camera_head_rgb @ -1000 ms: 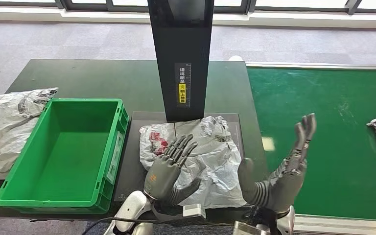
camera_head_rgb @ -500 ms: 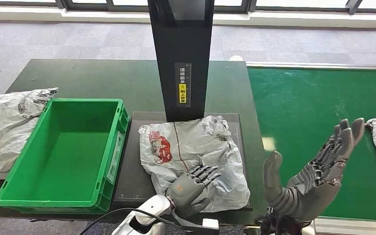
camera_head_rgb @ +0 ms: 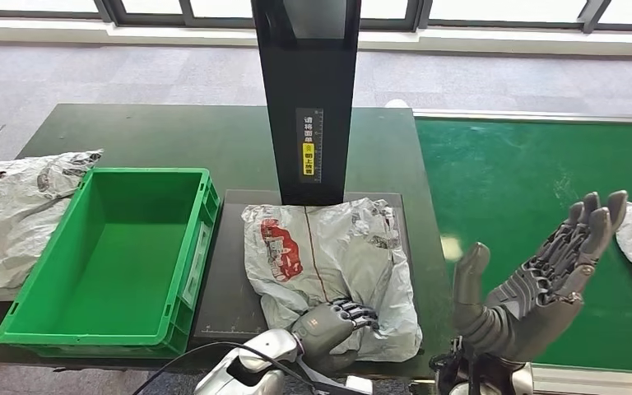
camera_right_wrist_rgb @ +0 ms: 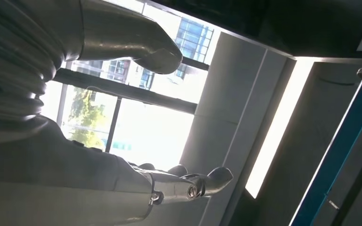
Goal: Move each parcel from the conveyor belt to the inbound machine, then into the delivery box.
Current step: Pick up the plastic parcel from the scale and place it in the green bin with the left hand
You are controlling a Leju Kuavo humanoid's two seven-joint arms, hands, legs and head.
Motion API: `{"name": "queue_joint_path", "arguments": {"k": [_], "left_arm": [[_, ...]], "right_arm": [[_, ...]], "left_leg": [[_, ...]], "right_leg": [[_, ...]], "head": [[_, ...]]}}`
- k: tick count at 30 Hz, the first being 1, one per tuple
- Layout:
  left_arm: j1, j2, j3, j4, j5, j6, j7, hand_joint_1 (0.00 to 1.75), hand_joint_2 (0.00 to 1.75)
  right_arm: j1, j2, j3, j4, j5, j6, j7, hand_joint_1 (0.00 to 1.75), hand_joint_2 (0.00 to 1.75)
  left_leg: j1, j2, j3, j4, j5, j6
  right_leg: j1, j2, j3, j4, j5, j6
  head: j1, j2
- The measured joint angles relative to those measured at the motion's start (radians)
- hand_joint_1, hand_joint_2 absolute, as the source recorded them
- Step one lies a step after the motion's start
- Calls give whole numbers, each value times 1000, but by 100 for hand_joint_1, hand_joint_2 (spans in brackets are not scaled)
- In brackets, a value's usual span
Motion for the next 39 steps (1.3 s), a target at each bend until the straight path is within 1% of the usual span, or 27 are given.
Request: {"name": "queue_joint_path", "arguments": {"k": [3,17,19,21,24,27,31,36,39], "left_arm": [[0,1,-2,2,10,-3,-9,175,175],[0,11,-3,-4,28,-25,-12,175,175],[0,12,-3,-4,31,-14,-13,175,175],[2,11,-3,-10,32,38,-14,175,175],[30,11,4,-70,41,168,-17,175,175],[73,15,35,-212,113,292,-49,175,175],[122,21,89,-417,261,439,-146,175,175],[190,29,119,-573,371,571,-252,175,175],[218,34,125,-628,390,598,-269,175,175]], "right_arm": [[-17,-1,9,12,-16,0,1,0,175],[-68,-13,37,49,-78,0,1,0,175],[-74,-16,41,52,-84,0,1,0,175],[-76,-17,43,53,-82,0,1,0,175],[-65,-18,43,53,-68,0,1,0,175],[-44,-22,43,50,-62,0,0,0,175],[-38,-29,43,49,-75,0,0,0,175],[-40,-32,42,50,-90,0,1,0,175],[-40,-33,43,50,-95,0,1,0,175]], "left_leg": [[0,-1,4,0,0,0],[1,-1,23,-1,-11,-1],[1,-1,26,-1,-12,-1],[1,-1,27,-1,-13,-1],[1,1,29,0,-12,-2],[0,2,23,0,-7,-3],[1,1,17,0,-5,-4],[1,0,14,-1,-5,-4],[1,0,12,-1,-5,-4]], "right_leg": [[0,-1,6,0,1,2],[0,-1,24,0,-10,1],[0,-1,27,-1,-12,1],[0,-1,27,-1,-11,1],[0,2,23,0,-9,1],[0,3,13,1,-5,0],[0,2,7,2,-4,0],[0,2,3,2,-4,0],[0,2,2,2,-5,0]], "head": [[0,0],[0,0],[0,0],[0,0],[0,0],[0,0],[0,0],[0,0],[0,0]]}}
